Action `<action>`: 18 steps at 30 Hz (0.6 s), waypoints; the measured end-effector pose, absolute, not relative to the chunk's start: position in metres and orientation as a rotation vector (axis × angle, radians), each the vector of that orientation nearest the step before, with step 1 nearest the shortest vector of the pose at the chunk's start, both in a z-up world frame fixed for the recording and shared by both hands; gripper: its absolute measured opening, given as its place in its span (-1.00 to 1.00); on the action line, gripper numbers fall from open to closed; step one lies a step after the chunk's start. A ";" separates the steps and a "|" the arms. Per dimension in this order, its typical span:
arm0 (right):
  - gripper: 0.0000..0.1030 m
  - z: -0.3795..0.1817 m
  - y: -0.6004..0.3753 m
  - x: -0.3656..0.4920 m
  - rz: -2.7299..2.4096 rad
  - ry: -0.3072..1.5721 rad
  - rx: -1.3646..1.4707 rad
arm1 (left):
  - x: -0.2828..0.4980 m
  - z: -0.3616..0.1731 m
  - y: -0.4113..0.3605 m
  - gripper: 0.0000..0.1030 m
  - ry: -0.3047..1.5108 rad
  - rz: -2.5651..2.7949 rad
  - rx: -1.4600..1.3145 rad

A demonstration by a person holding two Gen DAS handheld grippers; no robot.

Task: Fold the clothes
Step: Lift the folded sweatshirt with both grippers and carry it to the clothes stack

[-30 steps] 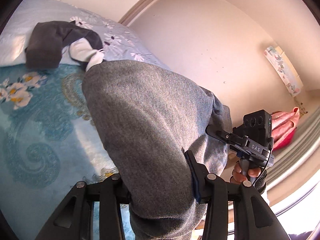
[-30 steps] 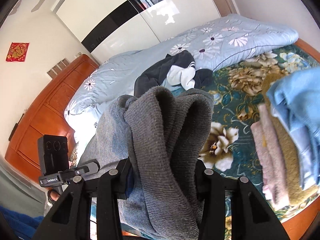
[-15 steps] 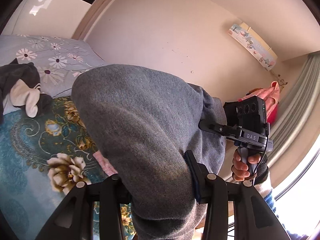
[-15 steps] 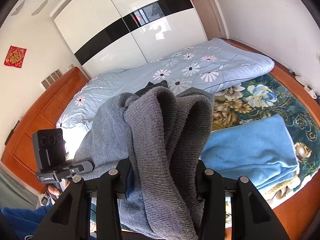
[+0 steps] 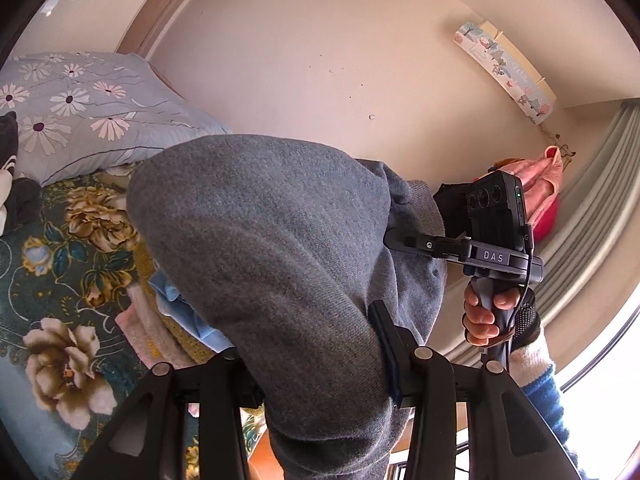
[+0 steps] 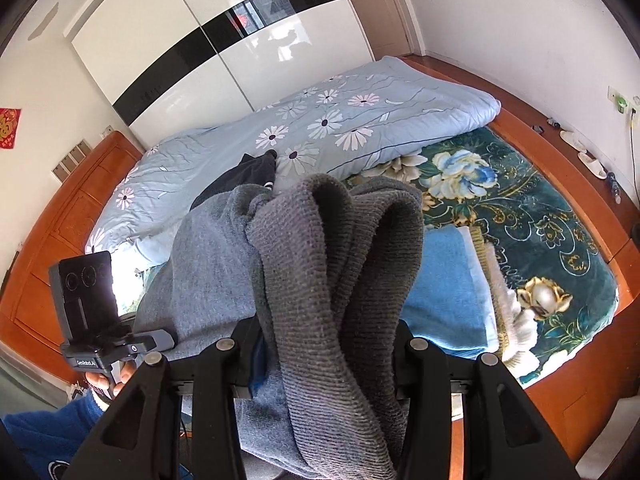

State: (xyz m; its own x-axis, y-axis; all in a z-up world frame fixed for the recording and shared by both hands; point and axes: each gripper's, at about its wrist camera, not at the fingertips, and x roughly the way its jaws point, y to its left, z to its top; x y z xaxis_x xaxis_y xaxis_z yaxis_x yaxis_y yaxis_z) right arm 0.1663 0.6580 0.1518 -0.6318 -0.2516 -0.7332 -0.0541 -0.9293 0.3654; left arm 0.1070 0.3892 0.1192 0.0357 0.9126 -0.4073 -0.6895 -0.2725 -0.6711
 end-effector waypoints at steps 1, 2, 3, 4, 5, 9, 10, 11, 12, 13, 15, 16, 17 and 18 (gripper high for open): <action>-0.11 0.148 0.664 0.164 -2.681 -0.541 1.306 | 0.105 0.116 0.396 -0.12 -0.315 1.583 -0.978; -0.11 0.146 0.671 0.161 -2.676 -0.544 1.312 | 0.105 0.113 0.401 -0.12 -0.313 1.583 -0.987; -0.11 0.145 0.677 0.158 -2.671 -0.548 1.316 | 0.105 0.112 0.408 -0.12 -0.307 1.585 -0.992; -0.11 0.143 0.684 0.155 -2.666 -0.551 1.321 | 0.104 0.111 0.414 -0.12 -0.303 1.587 -0.996; -0.11 0.141 0.690 0.151 -2.661 -0.554 1.326 | 0.103 0.111 0.420 -0.12 -0.304 1.589 -0.995; -0.07 0.134 0.715 0.139 -2.642 -0.567 1.345 | 0.100 0.112 0.440 -0.12 -0.308 1.601 -0.983; -0.06 0.133 0.720 0.135 -2.635 -0.563 1.344 | 0.100 0.110 0.443 -0.12 -0.309 1.603 -0.984; -0.05 0.131 0.725 0.131 -2.628 -0.559 1.343 | 0.101 0.109 0.446 -0.12 -0.306 1.611 -0.978; -0.04 0.129 0.727 0.126 -2.621 -0.545 1.344 | 0.103 0.108 0.449 -0.12 -0.302 1.619 -0.972; -0.04 0.126 0.730 0.122 -2.613 -0.531 1.345 | 0.103 0.106 0.451 -0.12 -0.291 1.638 -0.965; -0.04 0.116 0.734 0.113 -2.590 -0.522 1.342 | 0.101 0.098 0.452 -0.12 -0.291 1.667 -0.968; -0.03 0.110 0.737 0.108 -2.577 -0.529 1.340 | 0.098 0.092 0.452 -0.12 -0.301 1.669 -0.984; -0.01 0.102 0.739 0.104 -2.561 -0.542 1.349 | 0.094 0.085 0.451 -0.12 -0.319 1.670 -1.001; 0.01 0.092 0.742 0.100 -2.544 -0.558 1.358 | 0.090 0.080 0.451 -0.12 -0.332 1.668 -1.016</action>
